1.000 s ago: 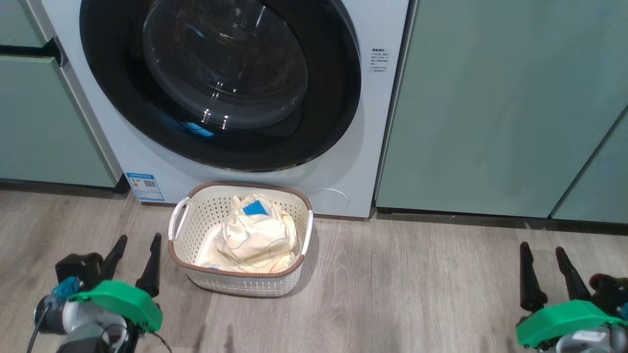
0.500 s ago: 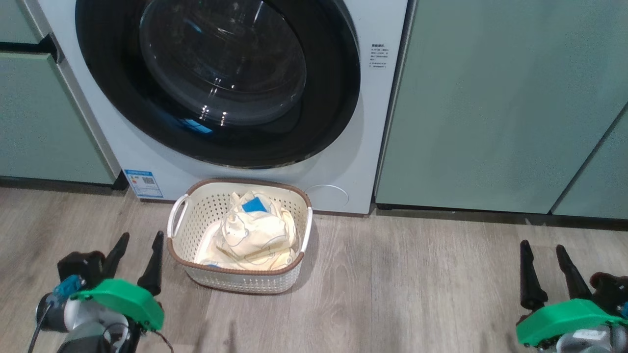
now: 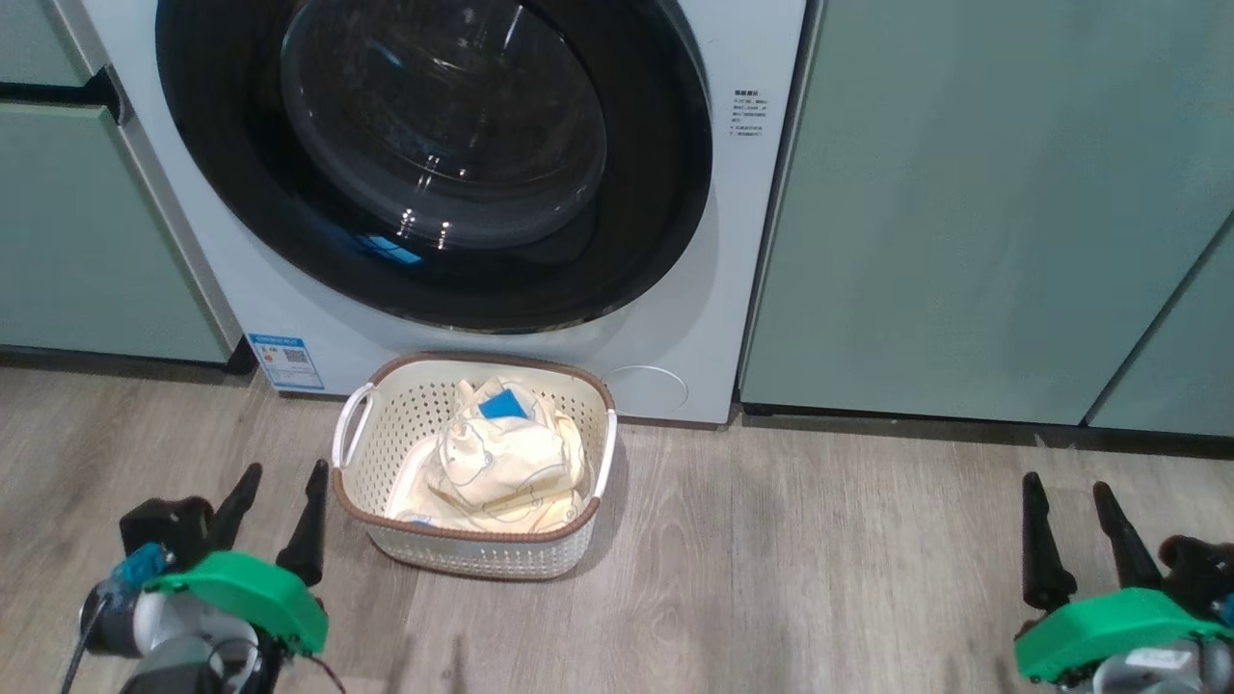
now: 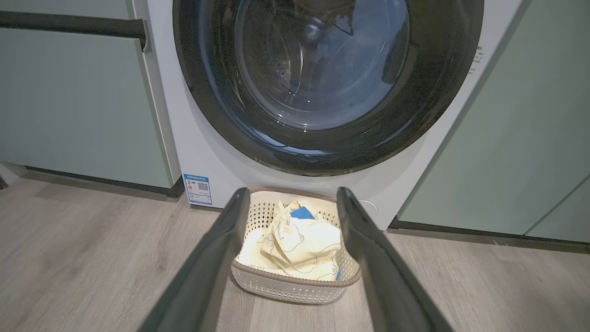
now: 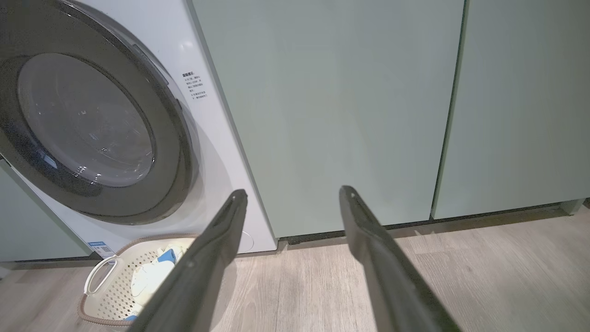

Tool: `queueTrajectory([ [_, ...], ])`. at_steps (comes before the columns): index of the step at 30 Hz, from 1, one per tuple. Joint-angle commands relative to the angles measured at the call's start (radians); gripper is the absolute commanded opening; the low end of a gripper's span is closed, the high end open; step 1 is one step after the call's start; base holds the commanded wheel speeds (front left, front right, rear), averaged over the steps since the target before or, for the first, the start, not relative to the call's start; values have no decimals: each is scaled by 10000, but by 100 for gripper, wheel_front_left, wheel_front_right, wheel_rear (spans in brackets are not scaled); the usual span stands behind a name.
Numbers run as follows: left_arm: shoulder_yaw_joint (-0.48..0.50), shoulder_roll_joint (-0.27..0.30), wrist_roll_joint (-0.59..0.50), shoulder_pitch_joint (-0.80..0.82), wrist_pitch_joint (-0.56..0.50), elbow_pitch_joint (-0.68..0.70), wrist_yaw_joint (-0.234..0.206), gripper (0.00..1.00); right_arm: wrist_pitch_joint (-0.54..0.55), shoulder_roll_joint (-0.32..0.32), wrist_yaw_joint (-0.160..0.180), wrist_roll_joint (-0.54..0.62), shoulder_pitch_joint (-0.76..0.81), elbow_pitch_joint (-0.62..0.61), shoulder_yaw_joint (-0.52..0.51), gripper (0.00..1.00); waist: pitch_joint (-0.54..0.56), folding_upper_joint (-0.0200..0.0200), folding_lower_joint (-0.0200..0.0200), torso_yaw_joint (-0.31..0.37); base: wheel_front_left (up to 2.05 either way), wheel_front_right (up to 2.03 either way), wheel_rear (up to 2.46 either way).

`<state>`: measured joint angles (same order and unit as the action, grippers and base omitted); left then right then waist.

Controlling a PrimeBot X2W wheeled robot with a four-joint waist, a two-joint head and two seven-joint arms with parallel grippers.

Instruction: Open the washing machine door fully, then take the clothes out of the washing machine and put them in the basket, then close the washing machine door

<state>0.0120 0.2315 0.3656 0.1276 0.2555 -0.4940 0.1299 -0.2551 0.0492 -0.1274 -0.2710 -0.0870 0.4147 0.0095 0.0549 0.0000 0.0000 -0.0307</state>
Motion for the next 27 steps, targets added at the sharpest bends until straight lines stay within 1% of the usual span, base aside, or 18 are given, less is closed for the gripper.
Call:
queueTrajectory([
  [1, -19, 0, 0, 5, 0, -6, 0, 0, 0, 0, 0, 0, 1, 0, 0, 0, 0, 0, 0, -2, 0, 0, 0],
  [3, -88, -88, 3, -78, -8, -183, -2, 0, 8, -13, 0, -12, 46, 220, 10, 0, 1, 0, 0, -2, 0, 0, 0],
  [6, -197, -399, 10, -536, -12, -616, -2, 0, 24, -48, 0, -21, 454, 702, 29, 0, 0, 0, 0, -1, 0, 0, 0],
  [27, 13, -636, 2089, -478, -634, -96, 0, 0, 638, -38, -6, -2262, 343, 299, -183, 0, -97, 0, 0, 50, 0, 0, 0],
])
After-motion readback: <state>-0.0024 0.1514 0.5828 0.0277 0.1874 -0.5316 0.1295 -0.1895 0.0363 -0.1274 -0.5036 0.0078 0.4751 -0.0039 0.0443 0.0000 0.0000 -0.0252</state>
